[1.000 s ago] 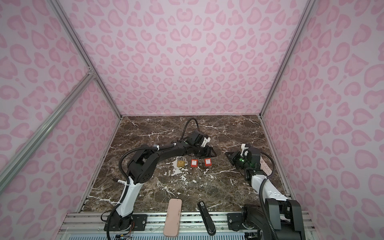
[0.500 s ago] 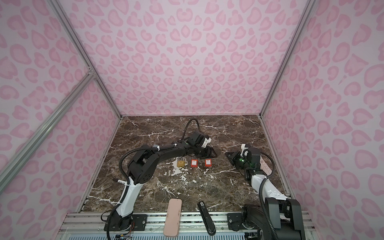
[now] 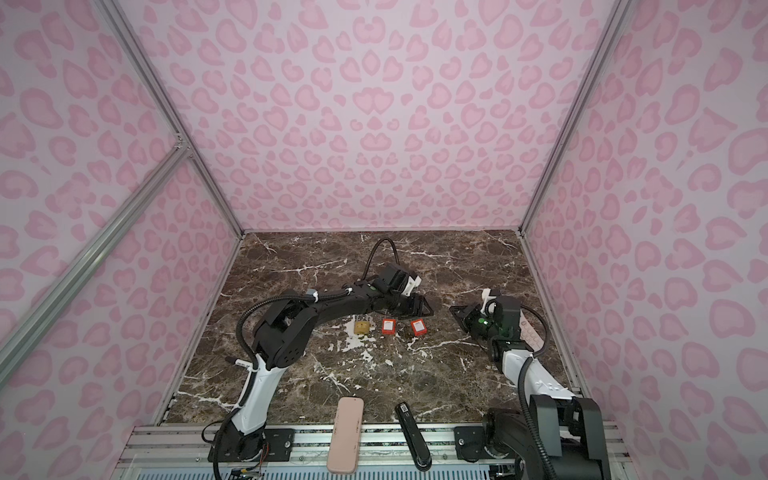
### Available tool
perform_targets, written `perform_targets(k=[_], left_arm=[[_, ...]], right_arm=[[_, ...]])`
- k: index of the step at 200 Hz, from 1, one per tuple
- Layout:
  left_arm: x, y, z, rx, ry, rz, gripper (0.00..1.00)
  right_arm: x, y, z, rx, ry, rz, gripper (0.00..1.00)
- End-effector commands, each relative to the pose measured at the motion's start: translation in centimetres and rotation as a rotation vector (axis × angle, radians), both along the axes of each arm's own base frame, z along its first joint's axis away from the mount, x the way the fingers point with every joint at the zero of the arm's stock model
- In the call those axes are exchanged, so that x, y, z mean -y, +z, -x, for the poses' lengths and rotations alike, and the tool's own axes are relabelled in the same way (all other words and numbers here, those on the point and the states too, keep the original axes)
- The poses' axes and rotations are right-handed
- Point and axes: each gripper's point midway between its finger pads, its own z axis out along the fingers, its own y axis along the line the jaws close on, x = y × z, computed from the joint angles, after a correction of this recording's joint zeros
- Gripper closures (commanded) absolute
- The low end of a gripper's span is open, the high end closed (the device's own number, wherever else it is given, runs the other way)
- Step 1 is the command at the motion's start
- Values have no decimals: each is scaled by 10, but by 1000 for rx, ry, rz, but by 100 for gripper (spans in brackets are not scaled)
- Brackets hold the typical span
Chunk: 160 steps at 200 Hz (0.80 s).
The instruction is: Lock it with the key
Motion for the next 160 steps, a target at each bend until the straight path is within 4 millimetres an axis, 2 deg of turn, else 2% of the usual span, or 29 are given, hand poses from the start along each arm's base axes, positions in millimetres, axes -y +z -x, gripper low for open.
perform_targets(k=[1, 37, 84, 113, 137, 160], left_arm=[[3, 26, -4, 61, -6, 30, 38], [1, 41, -9, 80, 4, 47, 38], [-20, 27, -14, 64, 100, -42, 35], [-30, 18, -16, 56, 133, -92, 29], [-29, 13, -15, 45, 134, -91, 24], [-28, 7, -15, 31, 130, -91, 23]], right_arm=[[-2, -4, 1, 5, 9, -4, 100], [-5, -16, 8, -17, 12, -1, 100], [-4, -15, 5, -9, 3, 2, 100], [-4, -14, 4, -10, 7, -2, 100], [-5, -14, 4, -10, 11, -2, 100], [-5, -14, 5, -10, 11, 2, 100]])
